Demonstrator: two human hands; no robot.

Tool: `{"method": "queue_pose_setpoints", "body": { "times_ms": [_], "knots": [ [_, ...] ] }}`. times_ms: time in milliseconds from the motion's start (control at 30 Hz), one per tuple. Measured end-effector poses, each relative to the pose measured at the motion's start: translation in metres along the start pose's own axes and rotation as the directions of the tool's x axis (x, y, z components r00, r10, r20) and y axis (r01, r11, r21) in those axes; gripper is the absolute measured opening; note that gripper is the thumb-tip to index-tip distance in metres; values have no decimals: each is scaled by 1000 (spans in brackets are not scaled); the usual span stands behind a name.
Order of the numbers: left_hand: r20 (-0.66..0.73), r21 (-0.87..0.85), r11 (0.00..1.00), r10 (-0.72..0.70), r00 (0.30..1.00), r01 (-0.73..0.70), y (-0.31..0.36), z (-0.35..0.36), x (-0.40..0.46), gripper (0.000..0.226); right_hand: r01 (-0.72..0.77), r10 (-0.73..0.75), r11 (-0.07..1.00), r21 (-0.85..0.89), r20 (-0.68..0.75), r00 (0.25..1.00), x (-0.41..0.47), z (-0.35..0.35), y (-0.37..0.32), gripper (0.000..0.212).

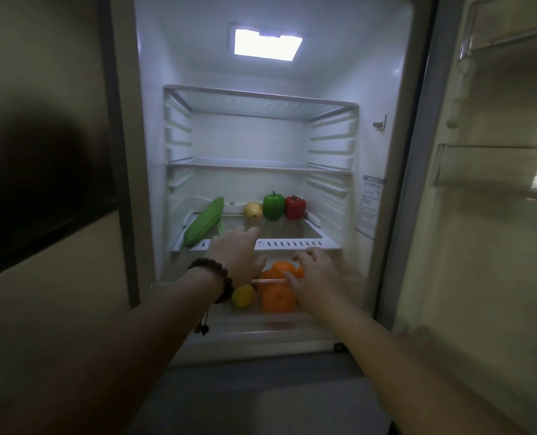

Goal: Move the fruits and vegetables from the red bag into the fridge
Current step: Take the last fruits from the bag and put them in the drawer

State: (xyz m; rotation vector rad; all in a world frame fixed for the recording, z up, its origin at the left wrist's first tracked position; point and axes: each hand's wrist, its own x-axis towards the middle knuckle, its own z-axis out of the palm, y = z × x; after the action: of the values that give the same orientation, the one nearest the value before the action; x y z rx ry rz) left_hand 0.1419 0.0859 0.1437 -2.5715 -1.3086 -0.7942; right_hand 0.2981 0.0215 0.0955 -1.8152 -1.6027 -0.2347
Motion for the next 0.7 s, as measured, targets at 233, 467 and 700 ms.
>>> {"method": "queue_pose_setpoints", "body": {
  "times_ms": [233, 467, 700],
  "knots": [
    [-299, 11, 955, -281, 912, 297, 28, 5, -76, 54, -93, 102, 993, 72, -142, 985, -54, 2, 6, 69],
    [-249, -216, 818, -574, 780, 533, 42, 55, -117, 107, -200, 221, 972, 122, -197, 955, -84, 21, 20, 105],
    [-189, -363, 674, -730, 657, 644, 30, 81, -97, 129, -328, 362, 922, 206, -159, 918, -69, 48, 19, 126]
  ]
}}
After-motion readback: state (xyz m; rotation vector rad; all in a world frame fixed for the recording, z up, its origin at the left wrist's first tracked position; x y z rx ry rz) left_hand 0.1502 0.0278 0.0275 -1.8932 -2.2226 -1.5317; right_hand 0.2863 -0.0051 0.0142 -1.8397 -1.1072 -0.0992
